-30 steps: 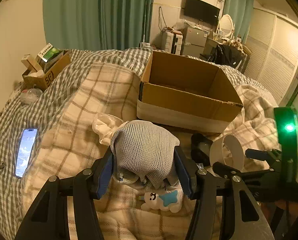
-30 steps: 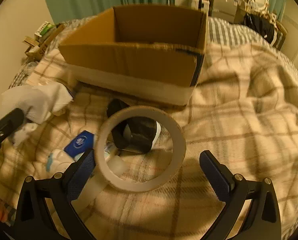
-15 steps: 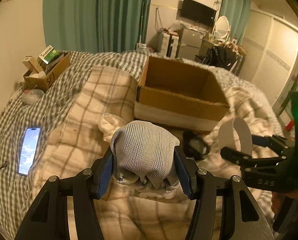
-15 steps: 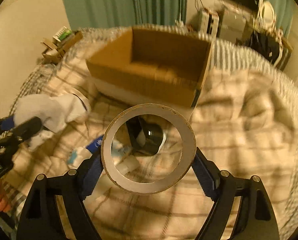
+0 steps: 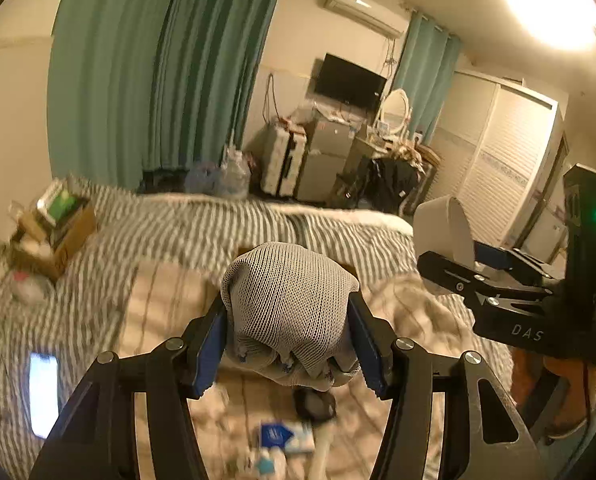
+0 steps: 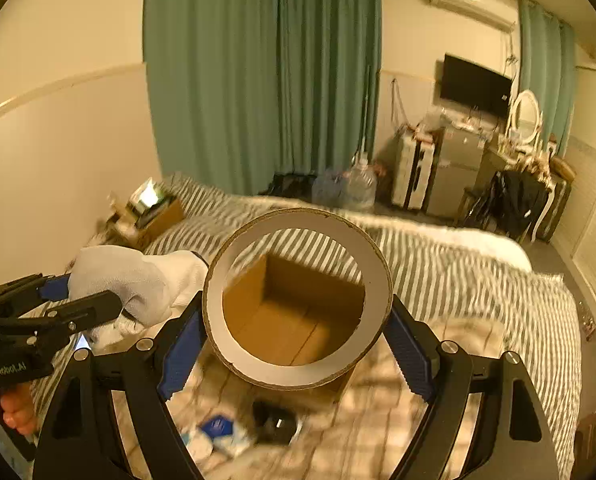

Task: Organize objects
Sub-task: 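Carry the sock and tape roll over the box and open both grippers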

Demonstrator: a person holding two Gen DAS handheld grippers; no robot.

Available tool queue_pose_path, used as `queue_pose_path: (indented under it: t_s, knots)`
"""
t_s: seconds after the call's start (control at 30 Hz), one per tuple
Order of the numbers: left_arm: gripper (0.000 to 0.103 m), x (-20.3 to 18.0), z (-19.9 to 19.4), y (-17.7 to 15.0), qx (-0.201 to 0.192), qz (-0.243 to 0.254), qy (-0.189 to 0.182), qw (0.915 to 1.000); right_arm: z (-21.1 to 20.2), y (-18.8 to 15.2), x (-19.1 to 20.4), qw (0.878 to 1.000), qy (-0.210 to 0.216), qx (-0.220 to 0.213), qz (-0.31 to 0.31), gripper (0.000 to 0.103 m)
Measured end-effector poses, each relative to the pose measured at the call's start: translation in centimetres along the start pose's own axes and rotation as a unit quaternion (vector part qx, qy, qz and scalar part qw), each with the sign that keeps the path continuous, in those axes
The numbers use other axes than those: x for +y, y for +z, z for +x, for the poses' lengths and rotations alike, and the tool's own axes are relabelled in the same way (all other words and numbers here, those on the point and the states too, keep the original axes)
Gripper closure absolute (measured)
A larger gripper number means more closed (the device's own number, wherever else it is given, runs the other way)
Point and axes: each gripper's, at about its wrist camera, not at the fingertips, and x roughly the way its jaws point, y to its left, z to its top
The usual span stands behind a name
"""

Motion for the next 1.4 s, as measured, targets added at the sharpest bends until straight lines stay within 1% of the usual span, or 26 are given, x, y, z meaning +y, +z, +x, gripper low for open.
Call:
queue_pose_path:
  t_s: [0.07,0.17,0.2,0.3,0.4,0.5,0.53,0.6,0.67,0.73,0.77,0.8,0.83,0.87,0.93,1.07,1.17,1.27,1.4]
  knots:
    - [0.044,-0.5,1.6,0.7,-0.005,0.015,0.014,0.9998,1.0,1.0,-0.8,1.0,-0.006,-0.014,0.009,0.019]
    - [0.044,-0.7,4.6,1.1,-0.005,0.03,0.046,0.9985,3.5,1.1,-2.1,0.999,-0.005,-0.024,0.026,0.019]
    - [0.044,-0.6,5.9,1.0,-0.002,0.031,0.046,0.9985,4.4,1.0,-2.4,0.999,-0.006,-0.023,0.028,0.019]
    - [0.044,-0.5,9.5,0.1,0.013,0.029,0.031,0.999,8.3,-0.3,-3.4,0.999,-0.008,-0.01,0.033,0.019]
    - [0.044,-0.7,13.2,-1.1,0.024,0.035,0.027,0.9987,12.3,-2.0,-4.9,0.999,-0.004,0.01,0.05,0.019]
    - [0.044,-0.5,16.3,-2.6,0.037,0.034,0.027,0.9984,14.9,-3.6,-6.3,0.998,0.0,0.024,0.066,0.019]
    - [0.044,-0.4,17.2,-3.3,0.043,0.034,0.028,0.9981,15.8,-4.0,-6.6,0.997,-0.004,0.03,0.065,0.02]
    - [0.044,-0.2,18.7,-4.0,0.061,0.037,0.032,0.997,17.1,-4.8,-7.1,0.997,-0.017,0.041,0.06,0.02]
    - [0.044,-0.2,19.6,-4.5,0.079,0.036,0.029,0.9958,18.0,-5.1,-7.8,0.996,-0.013,0.048,0.071,0.02]
    - [0.042,-0.5,19.3,-4.7,0.077,0.037,0.029,0.9959,18.1,-5.2,-8.3,0.995,0.003,0.049,0.092,0.019]
    - [0.039,-0.7,18.9,-4.7,0.071,0.039,0.029,0.9963,17.8,-5.1,-8.3,0.994,0.005,0.048,0.095,0.018]
    - [0.036,-0.7,18.4,-4.8,0.065,0.041,0.028,0.9967,17.4,-5.0,-8.2,0.994,0.003,0.046,0.095,0.015]
    - [0.024,-0.7,17.7,-4.8,0.057,0.043,0.025,0.9971,16.8,-4.8,-7.8,0.995,0.0,0.041,0.091,0.004]
    - [0.011,-0.8,17.0,-4.8,0.049,0.044,0.028,0.9975,16.2,-4.7,-7.6,0.996,-0.004,0.033,0.087,0.0]
    - [0.003,-0.8,15.2,-4.5,0.03,0.042,0.037,0.9979,14.7,-4.6,-7.2,0.997,-0.014,0.02,0.08,0.0]
    - [0.003,-0.3,11.8,-4.2,0.029,0.028,0.051,0.9979,10.7,-4.0,-6.0,0.997,-0.028,0.017,0.064,0.0]
    - [0.002,-0.1,8.4,-4.4,0.028,0.017,0.073,0.9968,7.3,-3.8,-5.1,0.998,-0.036,0.017,0.053,0.0]
    - [0.002,0.3,4.9,-5.0,0.021,0.018,0.094,0.9952,3.3,-4.3,-3.7,0.998,-0.045,0.001,0.033,0.0]
    - [0.002,0.4,1.3,-6.3,0.024,0.013,0.107,0.9939,-0.1,-5.7,-1.8,0.999,-0.041,0.007,0.014,0.0]
